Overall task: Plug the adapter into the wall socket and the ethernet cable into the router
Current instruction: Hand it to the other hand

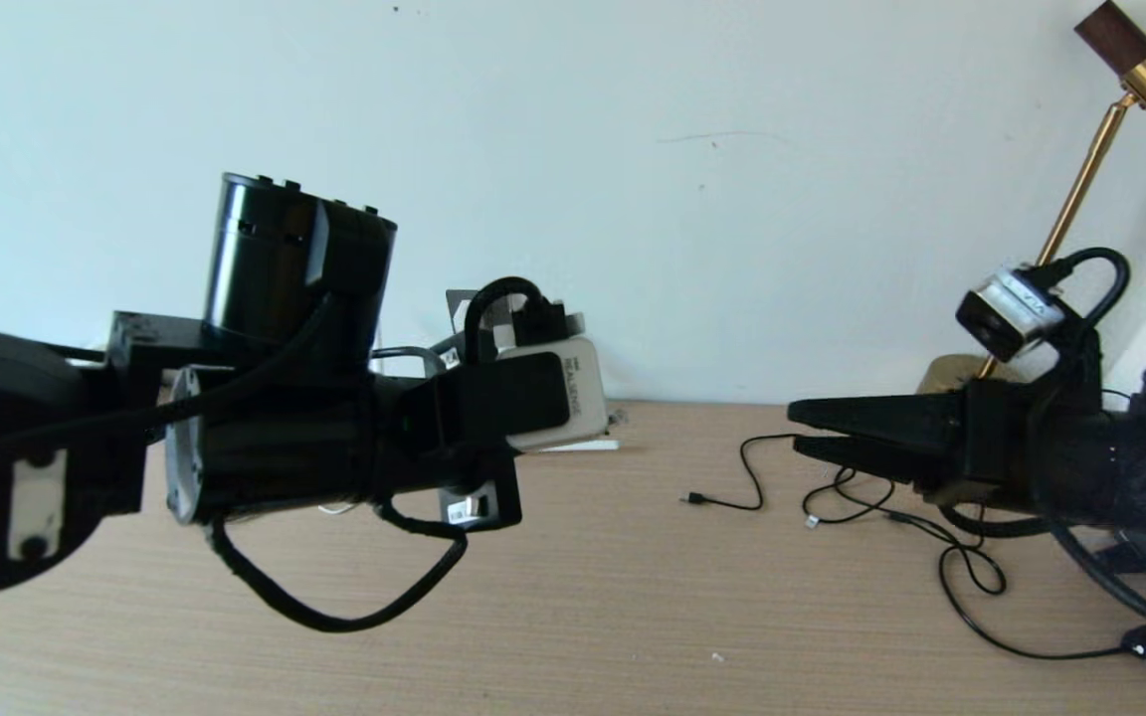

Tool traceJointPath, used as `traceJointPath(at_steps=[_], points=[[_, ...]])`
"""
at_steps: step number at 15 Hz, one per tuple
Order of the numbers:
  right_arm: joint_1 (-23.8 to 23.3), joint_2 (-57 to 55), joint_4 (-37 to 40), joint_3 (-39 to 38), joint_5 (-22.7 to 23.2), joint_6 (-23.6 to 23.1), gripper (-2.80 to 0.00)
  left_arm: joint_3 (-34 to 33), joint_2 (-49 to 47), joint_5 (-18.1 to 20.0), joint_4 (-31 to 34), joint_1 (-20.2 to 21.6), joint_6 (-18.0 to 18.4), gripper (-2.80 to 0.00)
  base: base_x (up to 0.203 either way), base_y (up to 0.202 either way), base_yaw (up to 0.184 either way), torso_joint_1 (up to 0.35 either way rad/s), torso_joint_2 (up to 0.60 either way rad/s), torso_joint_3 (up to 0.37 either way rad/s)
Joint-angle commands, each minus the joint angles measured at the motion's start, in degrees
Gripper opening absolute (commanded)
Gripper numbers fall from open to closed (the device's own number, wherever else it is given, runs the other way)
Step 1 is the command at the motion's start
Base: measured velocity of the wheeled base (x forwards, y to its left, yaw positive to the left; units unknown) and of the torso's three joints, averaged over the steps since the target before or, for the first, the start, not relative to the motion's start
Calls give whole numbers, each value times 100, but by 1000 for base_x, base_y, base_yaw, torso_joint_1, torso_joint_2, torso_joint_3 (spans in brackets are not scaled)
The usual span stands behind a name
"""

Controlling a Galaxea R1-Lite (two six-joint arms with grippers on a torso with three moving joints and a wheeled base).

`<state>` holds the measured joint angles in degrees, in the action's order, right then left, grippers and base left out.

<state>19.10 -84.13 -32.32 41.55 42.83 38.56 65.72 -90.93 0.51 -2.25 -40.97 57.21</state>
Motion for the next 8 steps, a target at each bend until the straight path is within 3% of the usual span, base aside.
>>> traceJointPath(at_steps=[1, 8], points=[[201, -491, -115, 209, 24, 18, 0, 31, -85, -7, -56, -43, 34, -280, 0, 0, 0, 0, 0, 0], [692, -508, -442, 152, -57, 3, 0, 303, -435, -32, -65, -291, 36, -280, 0, 0, 0, 0, 0, 0]])
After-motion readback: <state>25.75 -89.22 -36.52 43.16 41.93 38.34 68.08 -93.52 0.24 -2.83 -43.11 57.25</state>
